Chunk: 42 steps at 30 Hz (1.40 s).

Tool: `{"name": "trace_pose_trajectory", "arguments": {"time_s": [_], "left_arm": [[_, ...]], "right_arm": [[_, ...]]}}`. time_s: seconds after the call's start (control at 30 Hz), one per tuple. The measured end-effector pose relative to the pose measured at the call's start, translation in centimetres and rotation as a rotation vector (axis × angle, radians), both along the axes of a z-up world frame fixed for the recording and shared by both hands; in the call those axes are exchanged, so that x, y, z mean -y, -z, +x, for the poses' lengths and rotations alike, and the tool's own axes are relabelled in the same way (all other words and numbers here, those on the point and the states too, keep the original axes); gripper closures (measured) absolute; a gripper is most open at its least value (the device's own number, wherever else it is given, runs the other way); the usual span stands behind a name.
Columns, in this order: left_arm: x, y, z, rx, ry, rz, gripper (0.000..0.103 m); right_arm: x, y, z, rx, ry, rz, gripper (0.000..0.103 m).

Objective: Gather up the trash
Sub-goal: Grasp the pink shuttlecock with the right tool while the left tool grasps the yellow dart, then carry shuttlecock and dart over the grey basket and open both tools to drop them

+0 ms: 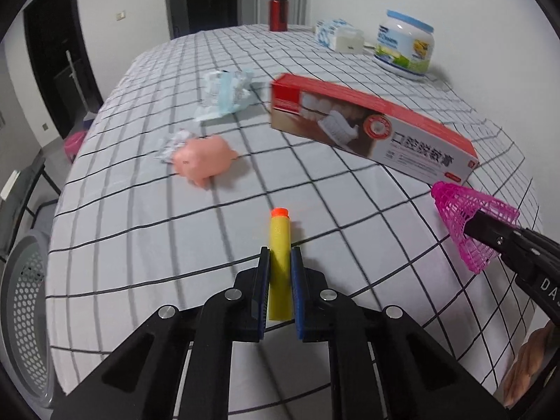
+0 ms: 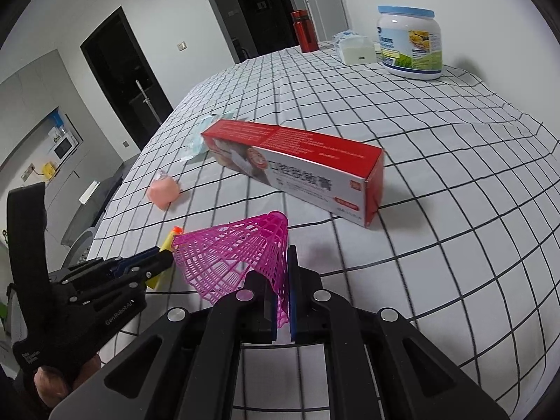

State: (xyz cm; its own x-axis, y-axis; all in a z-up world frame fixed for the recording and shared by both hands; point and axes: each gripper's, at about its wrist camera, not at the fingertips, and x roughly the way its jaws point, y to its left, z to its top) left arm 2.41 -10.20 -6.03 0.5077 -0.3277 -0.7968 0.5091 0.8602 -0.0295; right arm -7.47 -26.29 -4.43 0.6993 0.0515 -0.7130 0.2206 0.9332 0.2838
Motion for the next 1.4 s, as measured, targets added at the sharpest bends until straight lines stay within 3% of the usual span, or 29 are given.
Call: {"name": "trace_pose_trajectory", "arguments": {"time_s": [0.37, 0.77, 0.97, 1.17, 1.4], "left_arm": [[-9.3, -2.6, 0.4, 0.09, -0.191, 0.001, 0.091], [-22.8, -4.0, 2.4, 0.134, -0.446, 0.021, 0.091], [-28.8, -3.0, 3.3, 0.109, -0.565, 0.022, 0.091], [-33.3, -1.1, 3.8, 0.062, -0.652, 0.023, 0.091], [-36.4, 1.1, 4.5, -0.002, -0.708, 0.001, 0.091]], "right_arm": [[-7.2, -1.2, 2.9, 0.025, -0.166, 0.006, 0.098], [-20.9, -3.1, 9.6, 0.049, -0.473, 0.01, 0.098], [-27.8, -3.2, 12.3, 0.036, -0.615, 0.005, 0.098], [-33.6, -1.4, 14.6, -0.024, -0.719, 0.01, 0.098], [-36.8, 0.0, 15.7, -0.083, -0.773, -0.01, 0.098]]}}
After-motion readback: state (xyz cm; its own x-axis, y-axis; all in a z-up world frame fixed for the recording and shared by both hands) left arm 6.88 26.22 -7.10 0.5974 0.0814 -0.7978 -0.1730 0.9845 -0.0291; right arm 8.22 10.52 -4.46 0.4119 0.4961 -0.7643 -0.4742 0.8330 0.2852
